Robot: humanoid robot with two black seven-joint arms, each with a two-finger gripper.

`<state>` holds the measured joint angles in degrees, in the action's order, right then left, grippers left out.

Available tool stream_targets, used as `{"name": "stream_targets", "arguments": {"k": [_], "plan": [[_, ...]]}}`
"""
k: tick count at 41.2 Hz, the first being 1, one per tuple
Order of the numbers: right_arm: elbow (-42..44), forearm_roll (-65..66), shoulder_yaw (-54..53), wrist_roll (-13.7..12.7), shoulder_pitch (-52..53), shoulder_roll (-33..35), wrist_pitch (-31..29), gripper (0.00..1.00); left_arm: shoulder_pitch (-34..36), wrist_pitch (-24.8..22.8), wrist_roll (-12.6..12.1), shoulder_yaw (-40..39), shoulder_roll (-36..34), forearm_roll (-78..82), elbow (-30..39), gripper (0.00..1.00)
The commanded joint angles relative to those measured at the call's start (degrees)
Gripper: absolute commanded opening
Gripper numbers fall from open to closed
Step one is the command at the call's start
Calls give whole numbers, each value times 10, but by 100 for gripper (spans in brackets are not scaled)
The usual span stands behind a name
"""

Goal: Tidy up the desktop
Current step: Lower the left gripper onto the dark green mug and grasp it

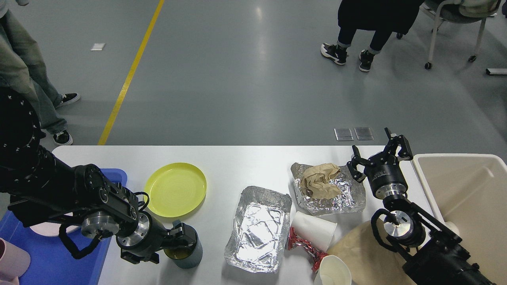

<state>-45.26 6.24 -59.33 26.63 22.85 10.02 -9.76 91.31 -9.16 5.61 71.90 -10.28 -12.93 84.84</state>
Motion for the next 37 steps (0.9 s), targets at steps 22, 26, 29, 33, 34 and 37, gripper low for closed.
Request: {"name": "stream_targets", "arguments": {"k": [22,26,29,33,34,37], "plan": [[0,0,0,0,0,0,0,100,-49,27,-4,3,5,-1,-43,35],[0,0,0,0,0,0,0,100,-48,19,-4,7,4,-1,-42,10],[0,0,0,0,0,0,0,100,-47,6,-4,6,4,-1,-42,6],[0,0,0,0,0,0,0,100,-47,0,-4,3,4,-1,-42,4],[0,0,-1,0,0,0,0,100,-47,-1,-3,3,4,-1,-42,4],[0,0,0,0,0,0,0,100,-47,-1,-3,2,4,-1,-42,3]]}}
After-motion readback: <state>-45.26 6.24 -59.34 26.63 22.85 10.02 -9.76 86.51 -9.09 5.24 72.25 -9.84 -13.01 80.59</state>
